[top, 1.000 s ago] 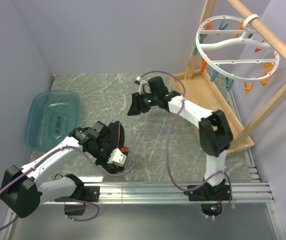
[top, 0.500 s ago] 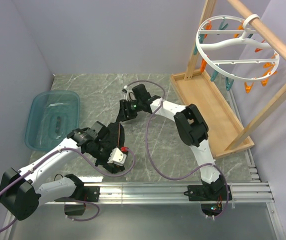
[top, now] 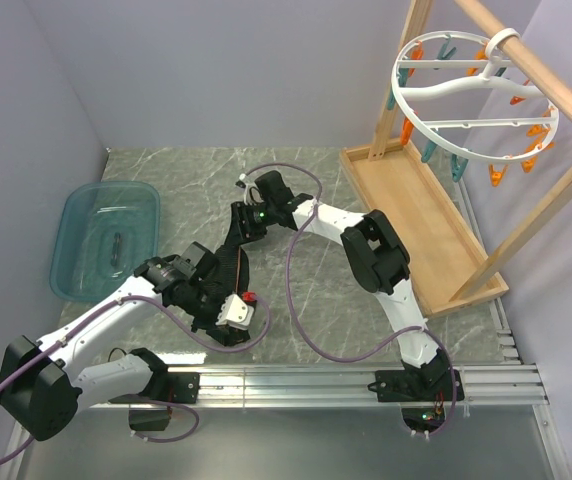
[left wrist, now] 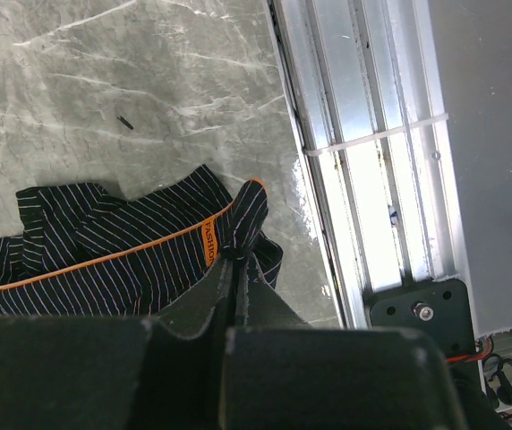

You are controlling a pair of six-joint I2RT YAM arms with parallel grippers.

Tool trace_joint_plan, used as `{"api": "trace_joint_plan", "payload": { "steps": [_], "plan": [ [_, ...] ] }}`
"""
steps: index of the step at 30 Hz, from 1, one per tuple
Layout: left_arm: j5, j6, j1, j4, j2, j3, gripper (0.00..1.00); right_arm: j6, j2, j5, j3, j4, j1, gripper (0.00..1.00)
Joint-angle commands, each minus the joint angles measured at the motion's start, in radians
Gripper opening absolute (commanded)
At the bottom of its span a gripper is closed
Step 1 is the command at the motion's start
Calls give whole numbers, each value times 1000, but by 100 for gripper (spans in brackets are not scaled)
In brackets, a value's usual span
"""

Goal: Clip the underwear to the hanger

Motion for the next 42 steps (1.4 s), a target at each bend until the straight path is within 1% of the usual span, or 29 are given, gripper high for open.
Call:
{"api": "trace_joint_plan", "payload": {
  "steps": [1,13,17,21,26,38,41,42],
  "plan": [
    [24,0,-5,11,-10,14,0,-3,-27,30,17,43,-1,52],
    [16,21,-5,5,-7,13,0,-43,-11,110,33,28,-1,52],
    [13,26,-3,3,-7,11,0,-37,3,96,35,29,1,52],
    [9,26,-5,5,-4,8,0,-34,2,69,26,34,2,49],
    [9,18,-5,12,-2,16,0,-40,9,98,13,31,7,49],
    [3,18,-5,8,7,34,0,-55,31,86,10,9,10,49],
    [1,17,-5,12,9,36,0,-63,26,89,7,3,8,46],
    [-2,15,-5,12,12,37,0,-64,20,82,4,3,8,39]
  ]
}}
